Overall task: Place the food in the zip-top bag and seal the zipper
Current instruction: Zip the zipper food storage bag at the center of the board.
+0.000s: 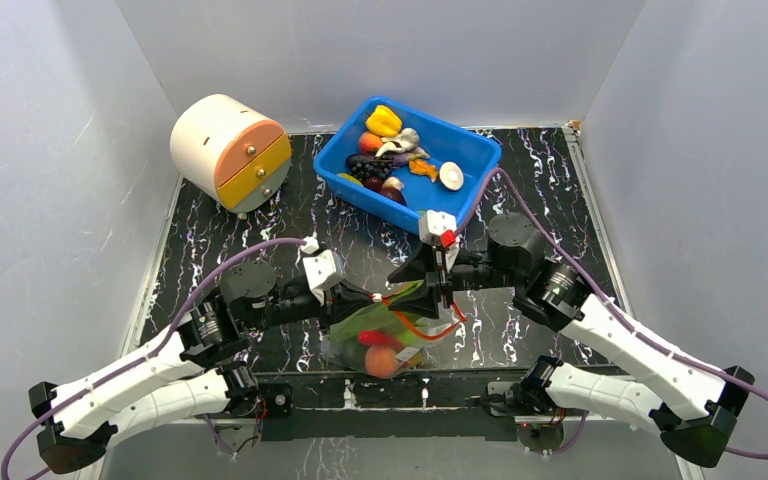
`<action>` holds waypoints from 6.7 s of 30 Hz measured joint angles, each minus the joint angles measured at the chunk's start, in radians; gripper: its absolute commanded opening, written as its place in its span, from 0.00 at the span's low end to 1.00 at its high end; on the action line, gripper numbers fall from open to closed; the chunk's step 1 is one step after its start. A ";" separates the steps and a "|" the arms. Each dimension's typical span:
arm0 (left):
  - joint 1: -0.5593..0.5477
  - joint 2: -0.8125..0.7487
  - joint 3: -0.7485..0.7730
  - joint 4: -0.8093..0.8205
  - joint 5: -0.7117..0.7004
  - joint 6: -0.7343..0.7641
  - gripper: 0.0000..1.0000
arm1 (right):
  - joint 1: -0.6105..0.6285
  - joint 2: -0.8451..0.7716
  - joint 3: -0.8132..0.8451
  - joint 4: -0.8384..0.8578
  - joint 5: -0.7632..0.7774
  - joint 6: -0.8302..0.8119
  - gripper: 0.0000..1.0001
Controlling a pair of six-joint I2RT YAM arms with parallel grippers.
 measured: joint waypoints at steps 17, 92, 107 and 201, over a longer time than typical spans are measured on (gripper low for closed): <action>0.000 0.001 0.018 -0.014 0.000 -0.012 0.00 | 0.100 0.093 -0.009 0.140 0.034 -0.044 0.27; 0.000 0.088 0.120 -0.183 0.028 0.132 0.00 | 0.115 0.033 0.035 -0.106 0.306 0.069 0.27; 0.000 0.116 0.173 -0.093 -0.055 0.167 0.00 | 0.114 0.011 0.193 -0.375 0.659 0.553 0.23; -0.001 -0.010 0.103 -0.114 -0.040 0.109 0.00 | 0.117 0.147 0.171 -0.245 0.196 -0.182 0.00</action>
